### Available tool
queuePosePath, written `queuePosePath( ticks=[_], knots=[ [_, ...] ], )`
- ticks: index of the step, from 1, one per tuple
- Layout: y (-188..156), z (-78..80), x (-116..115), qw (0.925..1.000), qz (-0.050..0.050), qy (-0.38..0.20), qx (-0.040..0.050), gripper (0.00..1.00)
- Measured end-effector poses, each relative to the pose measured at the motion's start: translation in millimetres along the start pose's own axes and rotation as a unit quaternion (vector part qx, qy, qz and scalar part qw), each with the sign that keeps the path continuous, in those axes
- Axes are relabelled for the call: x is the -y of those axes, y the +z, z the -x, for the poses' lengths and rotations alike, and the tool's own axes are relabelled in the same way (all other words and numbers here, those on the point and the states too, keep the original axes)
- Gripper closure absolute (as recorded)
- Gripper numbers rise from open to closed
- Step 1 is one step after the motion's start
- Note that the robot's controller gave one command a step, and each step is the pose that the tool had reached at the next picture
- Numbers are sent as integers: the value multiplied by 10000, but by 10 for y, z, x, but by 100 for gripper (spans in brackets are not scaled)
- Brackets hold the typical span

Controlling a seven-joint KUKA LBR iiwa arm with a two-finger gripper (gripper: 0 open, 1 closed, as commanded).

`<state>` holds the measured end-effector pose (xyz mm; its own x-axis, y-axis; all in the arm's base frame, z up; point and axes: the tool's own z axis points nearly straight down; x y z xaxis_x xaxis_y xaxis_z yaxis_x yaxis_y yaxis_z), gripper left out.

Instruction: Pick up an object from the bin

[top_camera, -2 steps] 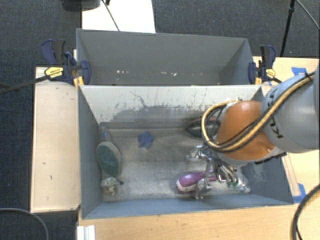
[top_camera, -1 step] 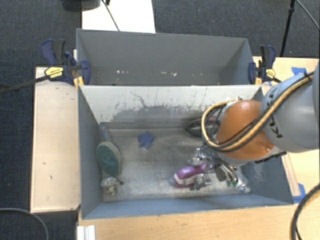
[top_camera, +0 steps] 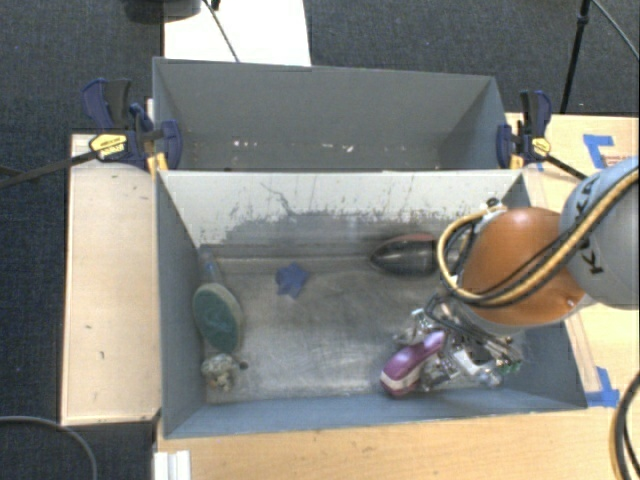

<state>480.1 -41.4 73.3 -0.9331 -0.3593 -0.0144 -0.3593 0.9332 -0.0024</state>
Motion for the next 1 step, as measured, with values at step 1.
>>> queuePosePath(
  ticks=[1],
  knots=[
    [-1654, 130, -145, 9997, -3, -236, -29, 100]
  ],
)
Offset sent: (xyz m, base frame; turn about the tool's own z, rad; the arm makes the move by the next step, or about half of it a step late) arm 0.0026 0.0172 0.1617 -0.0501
